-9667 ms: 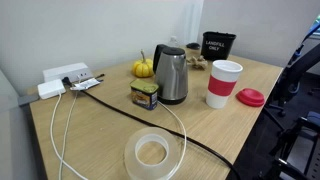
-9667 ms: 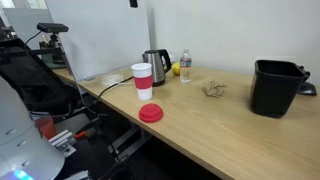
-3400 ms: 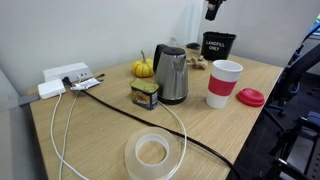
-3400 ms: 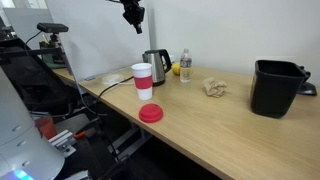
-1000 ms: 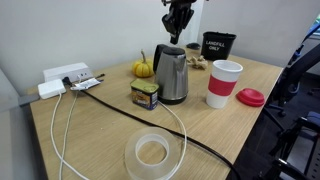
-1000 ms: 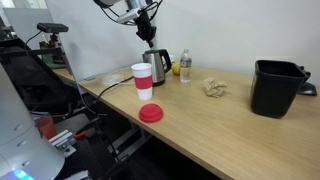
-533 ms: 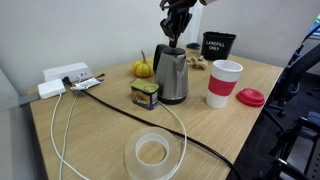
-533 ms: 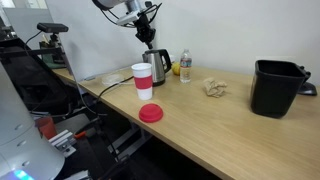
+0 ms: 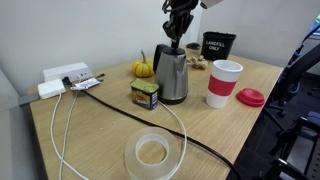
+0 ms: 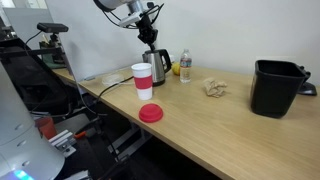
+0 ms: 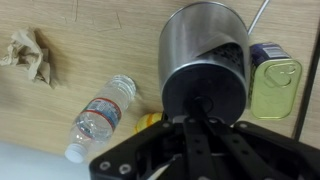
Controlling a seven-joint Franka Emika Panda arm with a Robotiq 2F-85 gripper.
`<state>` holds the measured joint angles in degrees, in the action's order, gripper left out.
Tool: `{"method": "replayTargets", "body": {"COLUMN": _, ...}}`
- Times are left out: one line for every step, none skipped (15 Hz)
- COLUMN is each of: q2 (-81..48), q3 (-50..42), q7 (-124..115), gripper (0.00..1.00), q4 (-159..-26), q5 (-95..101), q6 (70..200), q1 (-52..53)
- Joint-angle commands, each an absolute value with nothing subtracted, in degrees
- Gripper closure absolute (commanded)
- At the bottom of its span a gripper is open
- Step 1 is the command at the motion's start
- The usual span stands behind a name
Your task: Open the kettle lid
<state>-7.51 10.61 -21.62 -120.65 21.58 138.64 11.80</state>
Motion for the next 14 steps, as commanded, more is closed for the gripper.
{"method": "replayTargets", "body": {"q2": -8.1, "q3": 9.8, "q7": -22.5, "gripper": 1.0, "q4": -120.8, "q5": 22.8, "q6": 139.3, "q1": 13.1}}
{"method": "replayTargets", "body": {"q2": -8.1, "q3": 9.9, "q7": -22.5, "gripper": 1.0, "q4": -120.7, "q5": 22.9, "q6": 139.2, "q1": 13.2}}
{"method": "replayTargets", "body": {"q2": -8.2, "q3": 9.9, "q7": -22.6, "gripper": 1.0, "q4": -120.7, "q5": 23.3, "q6": 139.2, "q1": 13.4}}
{"method": "replayTargets", "body": {"q2": -8.2, "q3": 9.9, "q7": -22.6, "gripper": 1.0, "q4": -120.6, "q5": 23.4, "q6": 139.2, "q1": 13.5}}
{"method": "replayTargets", "body": {"q2": -8.2, "q3": 9.8, "q7": -22.6, "gripper": 1.0, "q4": -120.6, "q5": 23.5, "q6": 139.1, "q1": 13.7}}
{"method": "replayTargets", "body": {"q2": -8.2, "q3": 9.8, "q7": -22.7, "gripper": 1.0, "q4": -120.7, "q5": 23.7, "q6": 139.1, "q1": 13.8}}
{"method": "replayTargets", "body": {"q2": -8.2, "q3": 9.8, "q7": -22.7, "gripper": 1.0, "q4": -120.8, "q5": 23.8, "q6": 139.1, "q1": 13.9}}
{"method": "replayTargets", "body": {"q2": -8.2, "q3": 9.7, "q7": -22.7, "gripper": 1.0, "q4": -121.1, "q5": 24.1, "q6": 139.0, "q1": 13.9}}
{"method": "replayTargets", "body": {"q2": -8.2, "q3": 9.7, "q7": -22.6, "gripper": 1.0, "q4": -121.3, "q5": 24.5, "q6": 139.0, "q1": 14.0}}
{"method": "replayTargets", "body": {"q2": -8.2, "q3": 9.6, "q7": -22.6, "gripper": 1.0, "q4": -121.6, "q5": 25.1, "q6": 139.0, "q1": 14.0}}
{"method": "replayTargets", "body": {"q2": -8.2, "q3": 9.6, "q7": -22.5, "gripper": 1.0, "q4": -121.8, "q5": 25.2, "q6": 139.0, "q1": 14.0}}
{"method": "replayTargets", "body": {"q2": -8.2, "q3": 9.7, "q7": -22.4, "gripper": 1.0, "q4": -122.0, "q5": 25.2, "q6": 139.0, "q1": 14.0}}
{"method": "replayTargets", "body": {"q2": -8.2, "q3": 9.7, "q7": -22.3, "gripper": 1.0, "q4": -122.2, "q5": 25.0, "q6": 139.2, "q1": 14.0}}
{"method": "replayTargets", "body": {"q2": -8.2, "q3": 9.9, "q7": -22.1, "gripper": 1.0, "q4": -122.4, "q5": 24.0, "q6": 139.4, "q1": 13.9}}
